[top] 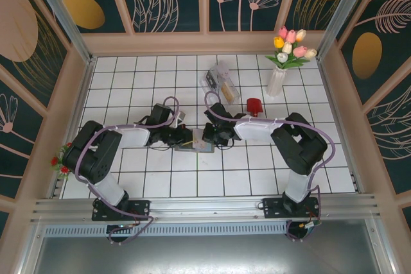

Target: Take the credit cards out of the card holder

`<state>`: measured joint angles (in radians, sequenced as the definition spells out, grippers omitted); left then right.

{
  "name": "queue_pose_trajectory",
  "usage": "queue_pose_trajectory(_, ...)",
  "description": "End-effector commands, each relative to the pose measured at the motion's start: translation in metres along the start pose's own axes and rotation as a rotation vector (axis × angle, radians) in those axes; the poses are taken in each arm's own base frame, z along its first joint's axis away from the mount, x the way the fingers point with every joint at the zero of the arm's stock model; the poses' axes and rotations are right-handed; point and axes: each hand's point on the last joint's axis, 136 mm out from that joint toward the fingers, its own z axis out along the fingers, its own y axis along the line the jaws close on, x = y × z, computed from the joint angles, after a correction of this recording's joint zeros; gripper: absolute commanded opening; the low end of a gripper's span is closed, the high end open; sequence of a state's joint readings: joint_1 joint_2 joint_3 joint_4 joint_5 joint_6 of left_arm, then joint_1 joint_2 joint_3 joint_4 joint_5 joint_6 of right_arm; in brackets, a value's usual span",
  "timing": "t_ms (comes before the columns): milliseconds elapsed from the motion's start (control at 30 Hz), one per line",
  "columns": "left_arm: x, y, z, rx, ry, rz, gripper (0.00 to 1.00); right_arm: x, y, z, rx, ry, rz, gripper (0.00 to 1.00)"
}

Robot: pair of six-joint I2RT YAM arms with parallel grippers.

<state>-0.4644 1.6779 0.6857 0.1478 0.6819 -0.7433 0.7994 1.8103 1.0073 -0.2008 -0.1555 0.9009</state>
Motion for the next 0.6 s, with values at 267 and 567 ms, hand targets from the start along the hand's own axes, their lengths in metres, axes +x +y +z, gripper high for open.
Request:
queue_pose_trajectory(267,0.003,0.018,-0.017,-0.102,-0.006,0.014,0.09,0.022,-0.06,0.014,0.217,0.07,0.042,0.1)
queue_pose_trajectory(567,-0.004,0.017,-0.04,-0.204,-0.056,0.0,0.08,0.003,-0.019,-0.005,0.087,0.018,-0.005,0.11)
